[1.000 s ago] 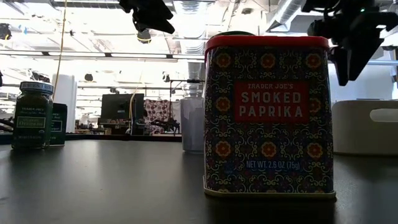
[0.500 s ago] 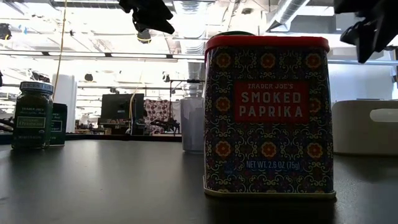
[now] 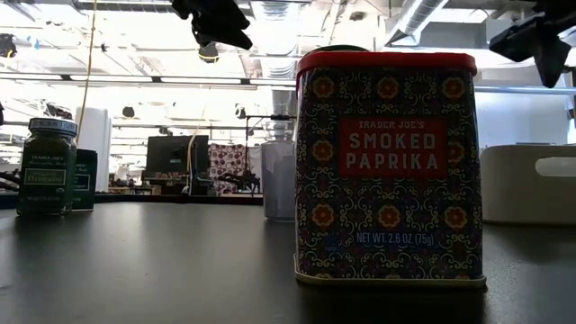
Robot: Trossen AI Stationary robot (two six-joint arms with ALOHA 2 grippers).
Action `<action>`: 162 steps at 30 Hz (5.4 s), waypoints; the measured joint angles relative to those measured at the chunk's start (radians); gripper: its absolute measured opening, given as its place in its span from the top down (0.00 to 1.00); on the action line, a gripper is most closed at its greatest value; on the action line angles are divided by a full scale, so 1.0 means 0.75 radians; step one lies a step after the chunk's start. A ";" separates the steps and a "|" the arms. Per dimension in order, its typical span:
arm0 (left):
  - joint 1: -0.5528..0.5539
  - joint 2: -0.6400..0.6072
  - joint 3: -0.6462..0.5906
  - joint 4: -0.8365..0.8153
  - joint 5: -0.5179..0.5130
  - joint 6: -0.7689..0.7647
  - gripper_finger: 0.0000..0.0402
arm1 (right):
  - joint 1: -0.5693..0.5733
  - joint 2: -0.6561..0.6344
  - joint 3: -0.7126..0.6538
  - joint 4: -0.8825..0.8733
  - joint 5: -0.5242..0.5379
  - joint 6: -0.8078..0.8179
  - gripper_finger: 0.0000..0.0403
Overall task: Sort spices by type
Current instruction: Put the black seasoning can into the gray bin
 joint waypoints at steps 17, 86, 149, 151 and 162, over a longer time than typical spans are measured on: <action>0.000 0.000 0.000 0.000 0.001 -0.036 0.47 | 0.008 0.169 -0.001 0.351 0.004 -0.039 0.28; -0.010 0.000 -0.001 -0.158 0.016 0.004 0.47 | 0.717 0.667 0.035 0.399 -0.067 0.206 0.41; -0.010 0.000 -0.001 -0.159 0.016 -0.005 0.47 | 0.717 0.664 0.036 0.363 -0.049 0.266 0.34; -0.010 0.000 -0.001 -0.159 0.016 -0.005 0.47 | 0.716 0.665 0.051 0.328 -0.045 0.266 0.32; -0.010 0.000 -0.001 -0.159 0.016 0.014 0.47 | 0.715 0.665 0.134 0.184 -0.033 0.277 0.31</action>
